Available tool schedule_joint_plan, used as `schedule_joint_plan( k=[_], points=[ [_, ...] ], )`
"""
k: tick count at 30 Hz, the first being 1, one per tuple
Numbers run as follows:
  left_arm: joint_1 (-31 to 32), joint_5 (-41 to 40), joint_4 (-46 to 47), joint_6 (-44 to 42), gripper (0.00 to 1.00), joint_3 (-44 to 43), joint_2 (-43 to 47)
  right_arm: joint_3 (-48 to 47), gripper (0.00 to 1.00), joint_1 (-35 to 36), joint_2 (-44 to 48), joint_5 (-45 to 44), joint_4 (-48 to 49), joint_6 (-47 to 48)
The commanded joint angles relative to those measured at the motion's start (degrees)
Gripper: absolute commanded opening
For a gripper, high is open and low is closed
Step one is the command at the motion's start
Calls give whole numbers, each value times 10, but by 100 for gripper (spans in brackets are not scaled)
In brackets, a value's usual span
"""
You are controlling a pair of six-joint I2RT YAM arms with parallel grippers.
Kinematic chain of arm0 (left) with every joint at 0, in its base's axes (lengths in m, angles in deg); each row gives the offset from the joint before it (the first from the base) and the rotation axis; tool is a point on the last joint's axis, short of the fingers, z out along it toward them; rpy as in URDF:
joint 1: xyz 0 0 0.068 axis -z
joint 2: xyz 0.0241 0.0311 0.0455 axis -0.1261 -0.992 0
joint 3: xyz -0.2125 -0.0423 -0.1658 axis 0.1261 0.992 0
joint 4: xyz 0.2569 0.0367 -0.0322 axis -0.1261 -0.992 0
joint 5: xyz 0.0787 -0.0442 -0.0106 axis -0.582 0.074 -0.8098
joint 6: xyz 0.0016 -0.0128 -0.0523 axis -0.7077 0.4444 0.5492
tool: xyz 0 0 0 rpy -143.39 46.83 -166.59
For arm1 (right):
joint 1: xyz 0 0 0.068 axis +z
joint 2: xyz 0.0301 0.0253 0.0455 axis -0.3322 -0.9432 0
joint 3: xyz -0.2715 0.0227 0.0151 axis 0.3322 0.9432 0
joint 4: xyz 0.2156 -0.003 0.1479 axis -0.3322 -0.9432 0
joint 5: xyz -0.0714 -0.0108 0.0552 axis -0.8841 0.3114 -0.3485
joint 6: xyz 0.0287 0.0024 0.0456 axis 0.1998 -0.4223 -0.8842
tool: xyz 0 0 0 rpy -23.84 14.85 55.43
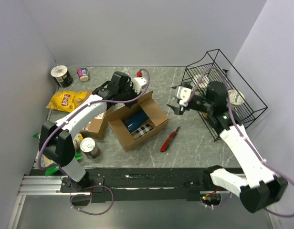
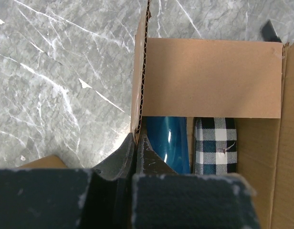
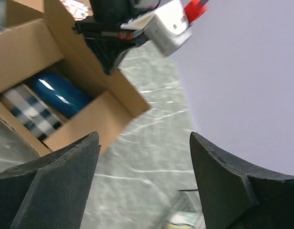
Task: Unpack the express box
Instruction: Place the knife at the center of the board, then pick up the product from the express box.
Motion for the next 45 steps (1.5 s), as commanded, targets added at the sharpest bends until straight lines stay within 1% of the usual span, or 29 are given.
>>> schedule_joint_plan(
  k=[1,2,4,5,6,7,8,9,11,12,14,15,16,18,21,24,26,28,29,30,32,34,36,37,39,40,41,44,45],
  points=[
    [-2,22,24,13,1,-3,20,-20,74,9,-46,39,23,-73],
    [-2,23,23,14,1,-2,22,-20,70,17,-57,37,22,-64],
    [-1,24,24,17,1,-2,25,-15,60,41,-83,25,27,-37],
    [-1,25,25,17,1,-1,25,-14,52,64,-94,23,25,-24],
    [-1,26,28,19,1,-1,26,-11,50,75,-105,25,29,-5],
    [-2,26,28,21,1,-1,24,2,50,86,-116,26,45,5],
    [-2,28,29,21,1,-3,22,8,50,114,-132,24,46,21],
    [-1,27,29,20,1,-4,22,14,51,124,-140,24,43,60],
    [-2,26,29,21,1,-9,18,29,52,143,-145,29,-4,105],
    [-2,29,31,22,1,-12,17,37,54,157,-140,39,-29,155],
    [-2,31,36,35,1,-18,11,76,57,169,-125,38,-73,202],
    [-1,37,38,41,1,-20,10,89,58,184,-124,33,-83,255],
    [-1,39,44,52,1,-20,11,112,59,189,-126,21,-88,272],
    [-1,45,47,60,1,-22,11,125,63,202,-142,-1,-80,302],
    [-1,62,52,76,1,-21,15,111,64,216,-191,-24,-80,331],
    [-2,84,56,100,1,-15,22,73,68,229,-234,-38,-84,341],
    [-1,102,58,114,1,-6,26,50,70,237,-269,-46,-87,337],
    [-2,107,63,124,1,3,29,17,68,245,-310,-55,-83,323],
    [-2,112,65,127,1,6,30,3,64,251,-324,-57,-87,315],
    [-2,113,68,131,1,9,30,-19,63,253,-338,-66,-91,311],
    [-2,120,70,138,1,13,32,-35,63,266,-374,-83,-97,311],
    [-2,119,71,144,1,13,31,-62,63,272,-401,-89,-144,328],
    [-3,113,67,147,1,9,23,-92,67,274,-416,-68,-194,348],
    [-3,111,70,152,1,8,19,-104,68,274,-433,-61,-256,360],
    [-6,98,74,158,1,8,17,-132,72,274,-452,-56,-314,390],
    [-7,96,76,157,1,6,16,-139,73,276,-471,-59,-346,400],
    [-11,95,77,157,1,4,13,-145,73,279,-480,-63,-402,426],
    [-19,98,79,158,1,-3,6,-144,73,294,-516,-109,-473,457],
    [-21,99,81,178,1,-4,4,-131,73,296,-522,-114,-482,465]
  ],
)
